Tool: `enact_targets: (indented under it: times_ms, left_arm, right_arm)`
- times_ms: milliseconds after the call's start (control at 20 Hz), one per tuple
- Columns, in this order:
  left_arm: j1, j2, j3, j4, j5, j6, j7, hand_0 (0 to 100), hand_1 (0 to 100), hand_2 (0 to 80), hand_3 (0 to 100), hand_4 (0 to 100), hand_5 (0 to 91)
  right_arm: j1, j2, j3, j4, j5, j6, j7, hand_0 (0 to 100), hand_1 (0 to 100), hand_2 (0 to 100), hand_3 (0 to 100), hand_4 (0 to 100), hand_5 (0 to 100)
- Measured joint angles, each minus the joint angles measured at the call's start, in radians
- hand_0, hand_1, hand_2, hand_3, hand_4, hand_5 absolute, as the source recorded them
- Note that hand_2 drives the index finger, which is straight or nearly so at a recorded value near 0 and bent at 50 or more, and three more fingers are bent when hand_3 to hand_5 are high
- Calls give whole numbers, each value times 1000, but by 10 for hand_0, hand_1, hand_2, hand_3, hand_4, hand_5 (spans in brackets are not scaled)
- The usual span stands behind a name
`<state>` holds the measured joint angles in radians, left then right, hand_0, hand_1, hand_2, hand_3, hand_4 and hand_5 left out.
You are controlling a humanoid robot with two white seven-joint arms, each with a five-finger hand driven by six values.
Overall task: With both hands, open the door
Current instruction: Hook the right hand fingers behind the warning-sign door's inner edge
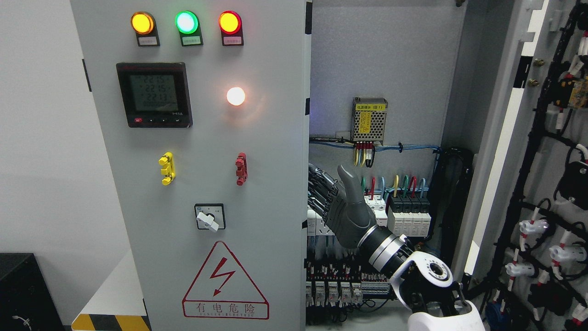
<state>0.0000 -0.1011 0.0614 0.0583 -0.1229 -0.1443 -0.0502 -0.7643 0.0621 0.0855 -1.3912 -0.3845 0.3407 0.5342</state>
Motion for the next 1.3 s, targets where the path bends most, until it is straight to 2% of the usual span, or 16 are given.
enact_targets:
  times_ms: [150,451,701,1302]
  left_arm:
    - [0,0,0,0,0,0,0,0,0,0,0,0,0]
    - [0,0,0,0,0,0,0,0,0,0,0,0,0]
    - [0,0,0,0,0,0,0,0,0,0,0,0,0]
    - [0,0,0,0,0,0,0,0,0,0,0,0,0]
  right_arm:
    - [-9,0,-6,9,-11,12,31,0,0,0,0,0,0]
    - [-19,-1,-17,22,-22,16,67,0,0,0,0,0,0]
    - [-23,-1,-22,29,-26,16,84,0,0,0,0,0,0]
    - [-37,-1,-47,47,-29,38,154,0,0,0,0,0,0]
